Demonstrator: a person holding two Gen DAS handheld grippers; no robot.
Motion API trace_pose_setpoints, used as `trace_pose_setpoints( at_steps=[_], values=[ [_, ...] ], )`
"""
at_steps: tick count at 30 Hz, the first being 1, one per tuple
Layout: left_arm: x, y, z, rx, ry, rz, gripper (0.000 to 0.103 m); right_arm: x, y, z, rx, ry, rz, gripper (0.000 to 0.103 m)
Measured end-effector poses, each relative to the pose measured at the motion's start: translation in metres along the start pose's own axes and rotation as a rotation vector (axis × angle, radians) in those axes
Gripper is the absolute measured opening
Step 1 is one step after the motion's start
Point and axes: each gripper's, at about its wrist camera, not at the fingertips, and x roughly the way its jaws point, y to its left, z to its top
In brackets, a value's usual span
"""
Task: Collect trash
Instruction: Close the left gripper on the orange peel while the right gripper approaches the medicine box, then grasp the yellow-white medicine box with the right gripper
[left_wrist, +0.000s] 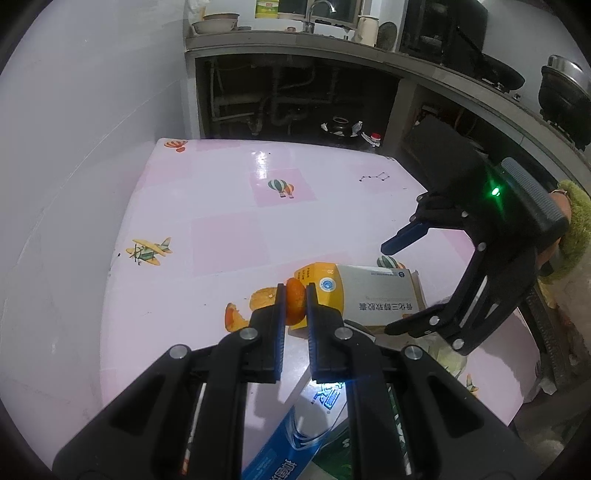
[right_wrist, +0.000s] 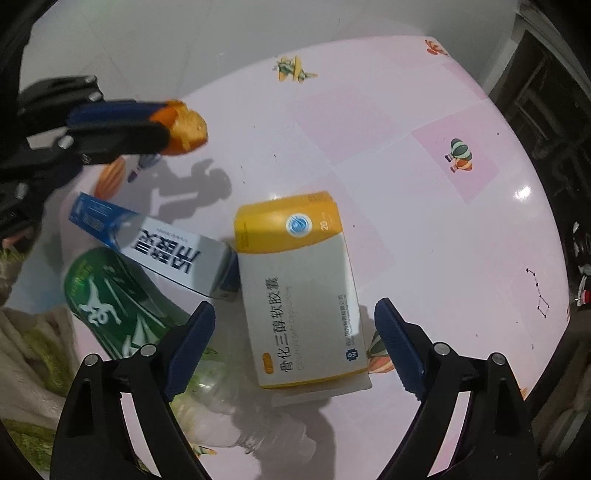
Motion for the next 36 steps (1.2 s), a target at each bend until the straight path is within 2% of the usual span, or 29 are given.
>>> trace_pose_setpoints(
  at_steps=[5,8,12,14,16,21,25,28,29,36],
  values=[
    [0.002,-0.001,0.0,0.002,0.002,-0.015,0.009,0.012,-0.016,-0.006,0.085,0.012,-0.03,0.086],
    [0.002,-0.001,0.0,0.001,-0.001,-0.02,0.009,0.01,-0.033,-0.011,0.177,-0.019,-0.046,0.086],
    [0.003,0.0,0.0,-0.004,-0.001,-0.023,0.009,0.003,-0.042,-0.012,0.224,-0.052,-0.071,0.086],
    [0.003,0.0,0.001,-0.006,-0.001,-0.027,0.009,-0.001,-0.035,-0.01,0.181,-0.079,-0.06,0.086],
    [0.004,0.0,0.001,-0.003,0.001,-0.028,0.009,0.0,-0.027,-0.005,0.122,-0.077,-0.086,0.086],
    [0.006,-0.002,0.002,0.006,0.006,-0.028,0.009,0.016,-0.009,0.006,-0.025,-0.013,-0.154,0.091],
    [0.007,-0.003,0.004,0.012,0.007,-0.029,0.009,0.033,-0.004,0.011,-0.078,0.039,-0.182,0.091],
    [0.008,-0.004,0.004,0.015,0.009,-0.027,0.009,0.037,-0.013,0.006,-0.025,0.036,-0.165,0.09],
    [0.008,-0.005,0.005,0.015,0.01,-0.026,0.009,0.036,-0.015,0.006,-0.004,0.028,-0.156,0.086],
    [0.003,-0.013,0.01,0.023,-0.003,-0.021,0.009,0.015,-0.042,-0.021,0.191,-0.081,-0.121,0.08]
  ],
)
